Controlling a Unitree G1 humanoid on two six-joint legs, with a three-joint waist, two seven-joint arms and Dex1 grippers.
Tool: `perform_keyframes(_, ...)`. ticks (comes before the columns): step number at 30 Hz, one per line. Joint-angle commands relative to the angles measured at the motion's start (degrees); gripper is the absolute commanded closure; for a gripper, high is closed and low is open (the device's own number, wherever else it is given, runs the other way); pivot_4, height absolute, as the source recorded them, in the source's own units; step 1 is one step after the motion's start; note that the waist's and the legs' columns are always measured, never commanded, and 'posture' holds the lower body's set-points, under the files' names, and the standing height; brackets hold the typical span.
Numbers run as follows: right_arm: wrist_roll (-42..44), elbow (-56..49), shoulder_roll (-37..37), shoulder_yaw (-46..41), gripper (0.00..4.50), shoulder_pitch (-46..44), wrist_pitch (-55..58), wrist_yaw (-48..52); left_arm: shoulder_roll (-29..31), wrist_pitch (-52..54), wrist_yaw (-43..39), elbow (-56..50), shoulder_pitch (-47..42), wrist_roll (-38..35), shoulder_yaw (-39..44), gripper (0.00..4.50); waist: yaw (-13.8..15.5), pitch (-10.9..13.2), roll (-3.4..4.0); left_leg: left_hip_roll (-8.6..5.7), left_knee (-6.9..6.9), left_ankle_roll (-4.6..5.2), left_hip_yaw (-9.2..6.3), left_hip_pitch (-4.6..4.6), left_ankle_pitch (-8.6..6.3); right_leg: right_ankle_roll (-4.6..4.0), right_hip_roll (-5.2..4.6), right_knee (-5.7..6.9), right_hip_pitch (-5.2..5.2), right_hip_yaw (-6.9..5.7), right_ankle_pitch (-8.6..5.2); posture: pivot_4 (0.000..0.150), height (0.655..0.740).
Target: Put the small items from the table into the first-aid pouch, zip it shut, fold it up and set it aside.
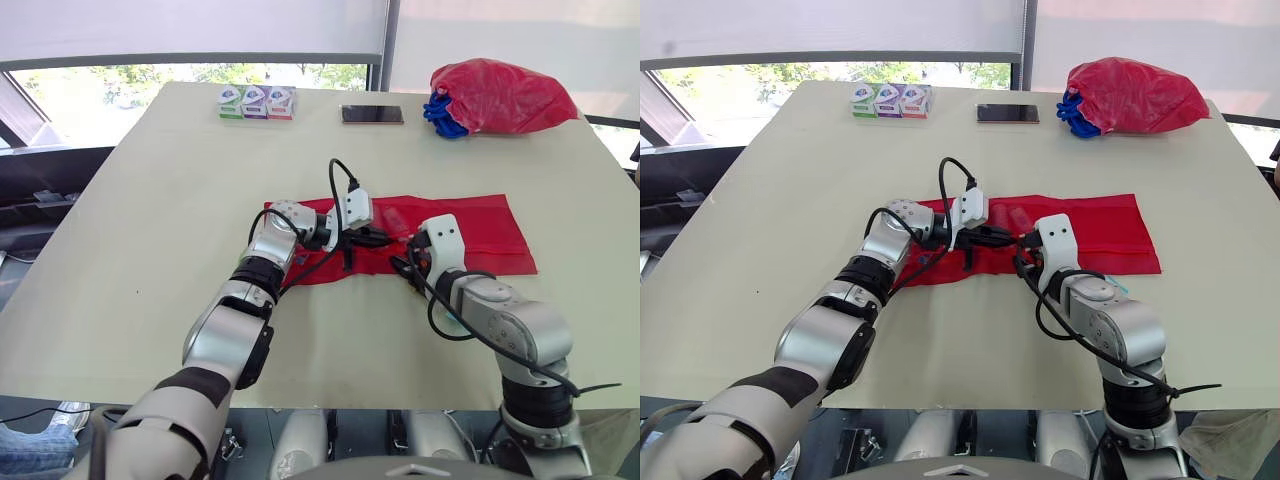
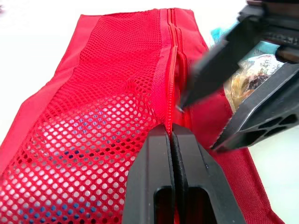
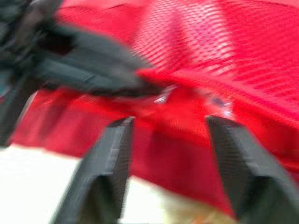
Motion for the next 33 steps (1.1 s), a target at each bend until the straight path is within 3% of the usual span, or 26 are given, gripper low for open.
perform_keyframes(1,-1.4,0.0,-1.1,1.6,4.21,-0.1,-3.9,0.1,-0.4,-1.3,-0.2,0.1,-1.6,-0.3,0.5,4.50,0.0,0.0,0.00,0.00,0.00,0.00,0.01,0.00,0.00,0.00,0.00,0.00,0.00,0.01,0.00,0.150,0.7400)
perform_keyframes(2,-1.8,0.7,-1.0,1.7,4.37,-0.3,-4.9,-0.3,-0.4,-1.4,-0.2,0.3,-1.7,-0.3,0.5,4.50,-0.1,0.0,0.00,0.00,0.00,0.00,0.01,0.00,0.00,0.00,0.00,0.00,-0.01,0.01,0.00,0.150,0.7400)
perform_keyframes(10,-7.9,9.0,-2.6,6.0,4.37,-4.1,-16.2,-0.9,-0.1,-1.4,-0.6,-0.4,-1.2,-0.4,0.4,4.50,-0.1,0.0,0.00,0.01,0.00,0.00,0.02,0.00,0.00,0.01,0.02,-0.01,-0.01,0.01,0.00,0.150,0.7400)
perform_keyframes(21,-11.7,18.1,0.4,10.5,4.37,-10.8,-25.2,1.9,-0.1,-1.2,-0.7,-0.9,-0.7,-0.5,0.4,4.50,-0.1,0.0,0.00,0.03,0.00,0.00,0.04,0.00,0.00,0.00,0.03,0.00,-0.03,0.01,0.00,0.150,0.7400)
perform_keyframes(27,-9.4,8.2,-3.1,9.8,4.37,-3.0,-24.0,6.3,0.1,-1.6,-0.3,-0.3,-0.8,-0.4,0.6,4.50,0.2,0.0,0.00,0.02,0.00,0.00,0.03,-0.04,0.00,0.01,-0.01,-0.03,-0.01,-0.02,0.00,0.150,0.7400)
perform_keyframes(33,-5.9,-4.8,-12.8,5.9,4.37,8.4,-34.3,16.3,0.4,-2.2,-0.1,0.6,-1.1,-0.4,1.0,4.50,0.2,0.0,-0.01,0.00,-0.01,0.01,0.00,-0.06,-0.01,0.04,0.00,-0.06,-0.01,-0.03,-0.03,0.150,0.7400)
